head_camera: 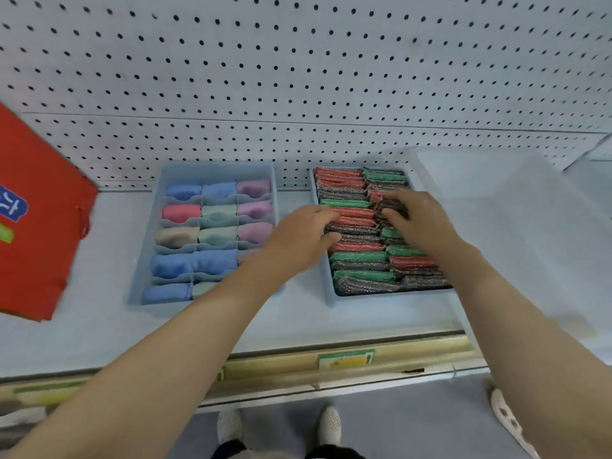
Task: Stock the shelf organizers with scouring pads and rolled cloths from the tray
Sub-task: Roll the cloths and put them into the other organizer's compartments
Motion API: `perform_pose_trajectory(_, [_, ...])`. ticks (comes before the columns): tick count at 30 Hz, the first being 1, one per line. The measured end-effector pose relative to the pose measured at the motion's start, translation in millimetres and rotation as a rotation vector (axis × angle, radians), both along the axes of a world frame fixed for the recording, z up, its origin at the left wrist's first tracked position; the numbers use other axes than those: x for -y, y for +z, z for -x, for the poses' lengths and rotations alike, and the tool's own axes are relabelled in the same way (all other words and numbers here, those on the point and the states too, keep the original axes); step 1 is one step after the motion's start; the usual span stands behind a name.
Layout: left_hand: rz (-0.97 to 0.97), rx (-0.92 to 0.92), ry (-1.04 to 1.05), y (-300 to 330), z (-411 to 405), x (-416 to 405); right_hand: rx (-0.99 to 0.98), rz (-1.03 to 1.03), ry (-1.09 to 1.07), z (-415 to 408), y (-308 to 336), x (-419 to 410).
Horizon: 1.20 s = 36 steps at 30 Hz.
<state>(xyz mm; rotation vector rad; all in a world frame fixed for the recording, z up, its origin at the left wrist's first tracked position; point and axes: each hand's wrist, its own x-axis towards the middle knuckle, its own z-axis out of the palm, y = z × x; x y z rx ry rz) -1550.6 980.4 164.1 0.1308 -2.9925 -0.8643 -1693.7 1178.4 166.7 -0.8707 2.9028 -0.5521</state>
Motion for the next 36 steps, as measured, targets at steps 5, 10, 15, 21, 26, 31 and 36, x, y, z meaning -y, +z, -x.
perform_pose_trajectory(5, [0.131, 0.024, 0.054, -4.9, 34.5, -29.2, 0.076, 0.021, 0.198, 20.0, 0.5, -24.7])
perform_pose_trajectory(10, [0.207, 0.167, 0.126, -11.4, 37.7, -45.0, 0.086, -0.138, 0.409, 31.6, -3.7, -29.8])
perform_pose_trajectory(15, [0.291, 0.209, 0.209, -11.7, 24.8, -50.2, 0.152, -0.188, 0.539, 34.0, -11.2, -21.8])
perform_pose_trajectory(21, [0.334, 0.296, 0.229, -16.7, 33.8, -45.7, 0.085, -0.129, 0.497, 24.2, -14.3, -2.3])
perform_pose_trajectory(26, [0.38, 0.328, 0.191, -27.4, 39.6, -40.1, 0.002, -0.36, 0.485, 17.9, -19.5, 5.5])
perform_pose_trajectory(31, [0.349, 0.246, 0.257, -23.4, 56.0, -28.8, -0.067, -0.232, 0.37, 33.9, -6.3, 27.3])
perform_pose_trajectory(36, [0.368, 0.28, 0.274, -26.6, 70.9, -20.4, -0.035, -0.31, 0.391, 36.2, -28.2, 45.5])
